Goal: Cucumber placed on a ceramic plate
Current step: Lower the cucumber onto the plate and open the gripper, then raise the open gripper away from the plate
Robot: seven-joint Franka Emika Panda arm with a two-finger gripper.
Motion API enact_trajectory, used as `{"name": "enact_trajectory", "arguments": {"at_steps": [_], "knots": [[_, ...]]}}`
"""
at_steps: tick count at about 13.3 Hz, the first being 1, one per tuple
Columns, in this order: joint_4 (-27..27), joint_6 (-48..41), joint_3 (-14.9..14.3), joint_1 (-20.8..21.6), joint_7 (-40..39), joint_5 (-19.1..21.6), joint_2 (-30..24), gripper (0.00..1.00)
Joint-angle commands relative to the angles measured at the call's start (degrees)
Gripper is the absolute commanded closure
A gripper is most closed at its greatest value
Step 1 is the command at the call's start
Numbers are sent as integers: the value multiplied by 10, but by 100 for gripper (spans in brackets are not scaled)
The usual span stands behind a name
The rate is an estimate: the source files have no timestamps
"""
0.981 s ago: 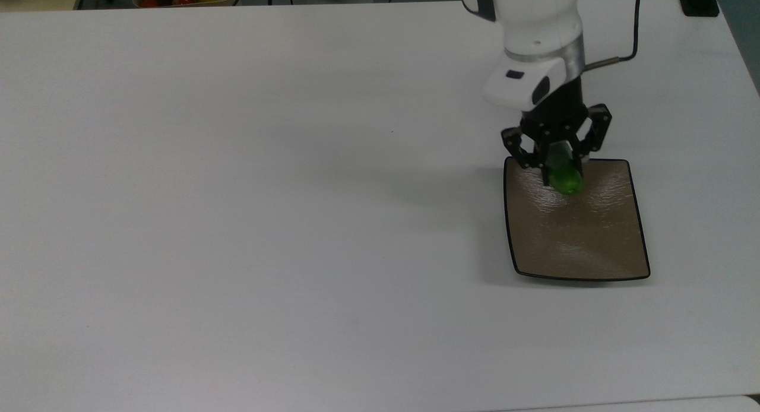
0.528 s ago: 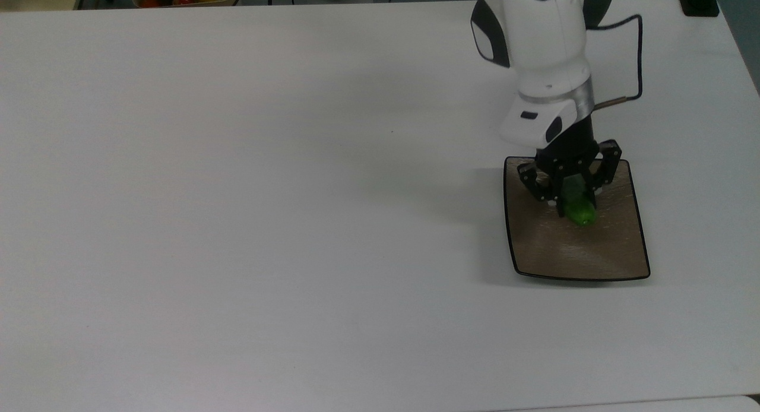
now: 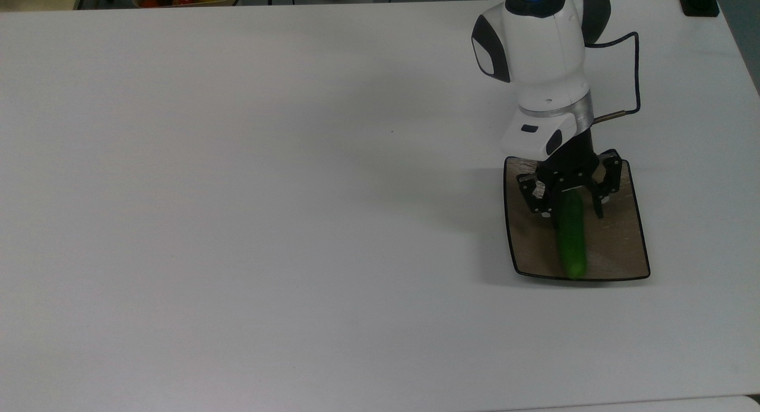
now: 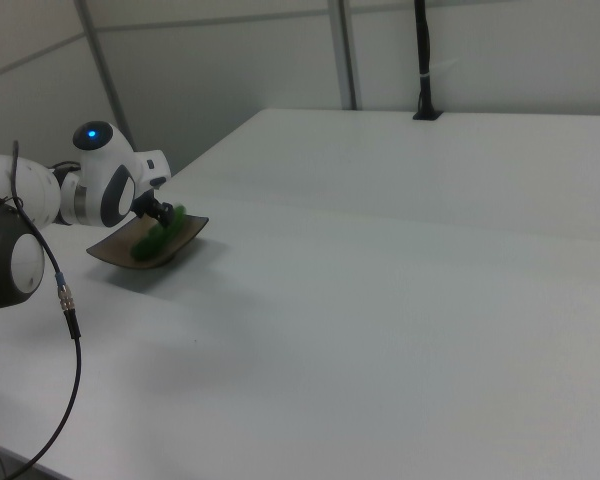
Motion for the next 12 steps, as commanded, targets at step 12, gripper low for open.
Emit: {"name": "enact_trajectory", "arguments": {"at_steps": [12], "knots": [[-95, -319, -4, -82, 13, -45, -263, 0]]}}
